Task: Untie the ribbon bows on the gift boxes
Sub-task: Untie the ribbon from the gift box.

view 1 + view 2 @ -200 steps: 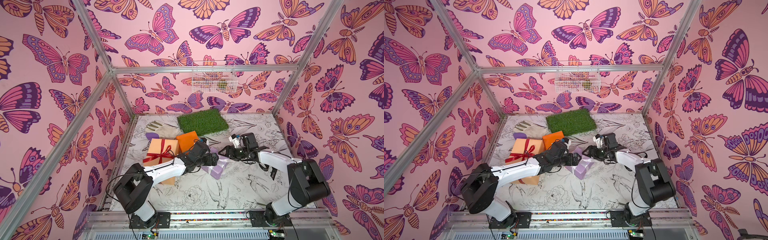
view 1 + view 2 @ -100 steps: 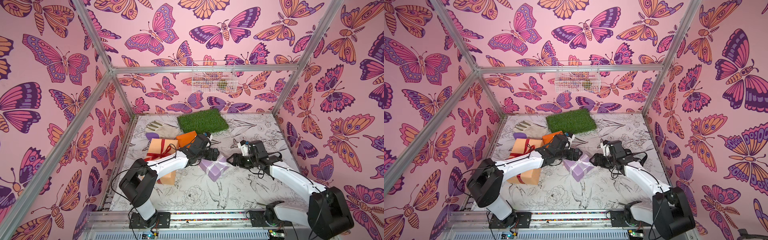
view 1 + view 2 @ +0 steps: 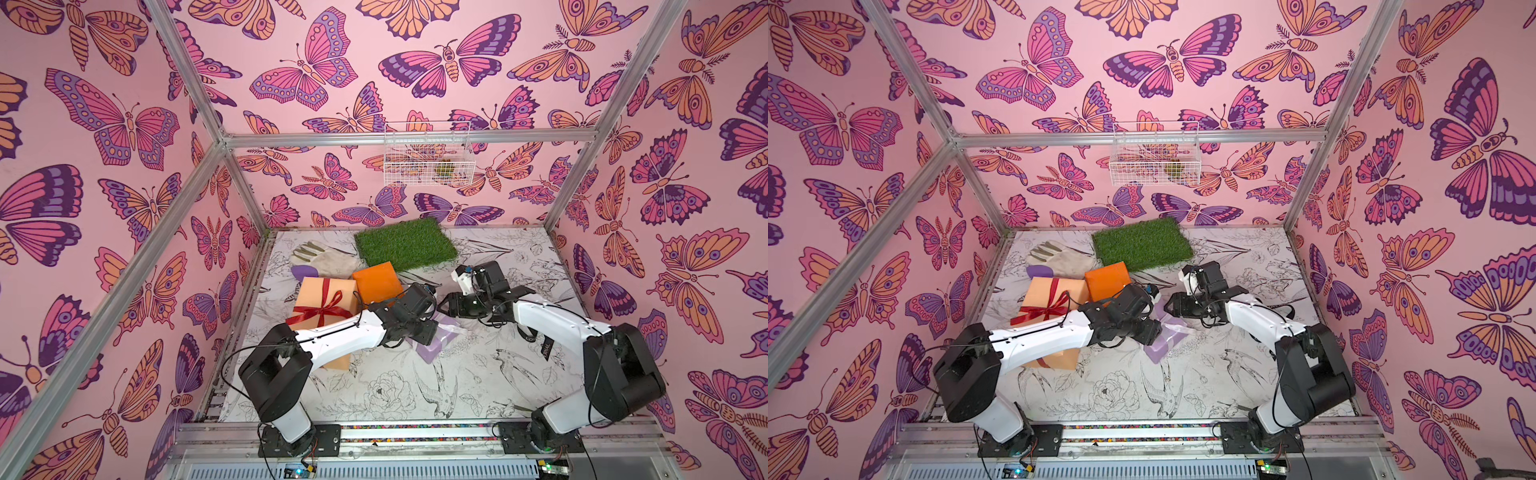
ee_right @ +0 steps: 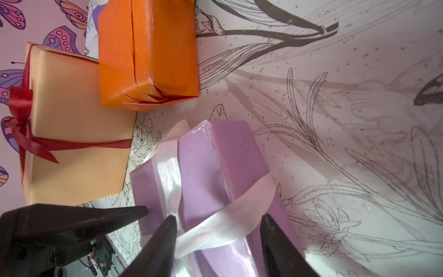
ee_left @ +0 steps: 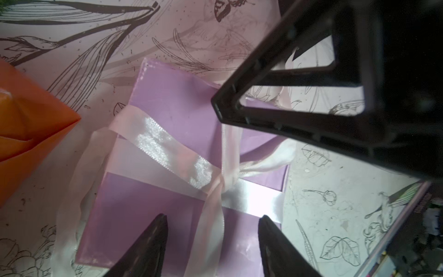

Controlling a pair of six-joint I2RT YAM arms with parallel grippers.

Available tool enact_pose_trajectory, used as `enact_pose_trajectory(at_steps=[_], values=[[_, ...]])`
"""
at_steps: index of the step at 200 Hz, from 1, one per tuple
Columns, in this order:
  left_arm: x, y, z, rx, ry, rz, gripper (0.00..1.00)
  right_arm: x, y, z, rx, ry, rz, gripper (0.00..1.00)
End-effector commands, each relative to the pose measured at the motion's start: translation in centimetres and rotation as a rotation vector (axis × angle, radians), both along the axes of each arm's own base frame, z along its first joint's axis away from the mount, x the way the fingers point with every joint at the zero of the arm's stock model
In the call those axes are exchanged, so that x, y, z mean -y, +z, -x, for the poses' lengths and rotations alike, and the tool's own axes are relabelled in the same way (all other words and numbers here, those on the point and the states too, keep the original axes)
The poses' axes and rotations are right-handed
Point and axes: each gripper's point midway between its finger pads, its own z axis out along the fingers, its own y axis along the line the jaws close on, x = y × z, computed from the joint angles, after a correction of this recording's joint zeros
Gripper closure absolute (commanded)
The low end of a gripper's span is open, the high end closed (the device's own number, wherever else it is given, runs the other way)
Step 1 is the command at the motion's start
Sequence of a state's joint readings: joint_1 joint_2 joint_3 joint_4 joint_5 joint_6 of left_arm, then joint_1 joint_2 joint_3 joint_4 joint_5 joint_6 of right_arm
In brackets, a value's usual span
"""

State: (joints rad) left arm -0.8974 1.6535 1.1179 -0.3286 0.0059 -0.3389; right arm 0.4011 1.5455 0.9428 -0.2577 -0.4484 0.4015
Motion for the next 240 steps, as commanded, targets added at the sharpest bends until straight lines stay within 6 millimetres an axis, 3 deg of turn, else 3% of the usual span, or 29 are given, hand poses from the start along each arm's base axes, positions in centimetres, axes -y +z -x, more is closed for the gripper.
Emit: enact_pose_trajectory(at_steps=[1,13,35,60,78,128,157,190,216,227,240], values=[[-1.1,-1.0,0.1,0.007,-0.011,-0.093,0.42,-0.1,0.0,-0.7,0.021,0.009,0.029,0.5],[-1.2,-1.2,0.2,0.004,-0.015,-0.101,0.48,-0.3,-0.3,-0.6,0.011,0.018,0.032,0.58],[-1.4,-1.6,0.4,-0.005,-0.017,-0.113,0.55,-0.4,-1.5,-0.2,-0.017,0.029,0.053,0.61],[-1.5,-1.7,0.6,-0.011,-0.019,-0.108,0.84,-0.1,-1.9,0.0,-0.024,0.02,0.064,0.89],[-1.5,-1.2,0.7,-0.009,-0.015,-0.096,1.0,0.7,-1.7,-0.2,-0.017,-0.011,0.097,0.96],[-3.8,0.2,1.6,0.003,0.078,-0.067,1.0,5.2,-0.9,-0.2,-0.016,-0.171,0.198,1.0],[-6.7,-0.9,3.0,-0.023,0.18,-0.07,1.0,7.6,-1.3,-0.4,-0.052,-0.279,0.15,1.0],[-10.9,-3.0,3.1,-0.035,0.345,-0.109,1.0,10.0,-3.0,-0.2,-0.114,-0.388,0.158,1.0],[-11.7,-3.7,2.9,-0.07,0.391,-0.082,1.0,10.3,-4.0,0.3,-0.151,-0.412,0.101,0.98],[-11.3,-3.3,2.7,-0.071,0.373,-0.07,0.82,9.8,-3.7,0.4,-0.147,-0.386,0.077,0.83],[-10.5,-2.5,2.5,-0.064,0.34,-0.05,0.51,9.6,-3.2,0.8,-0.13,-0.359,0.073,0.6]])
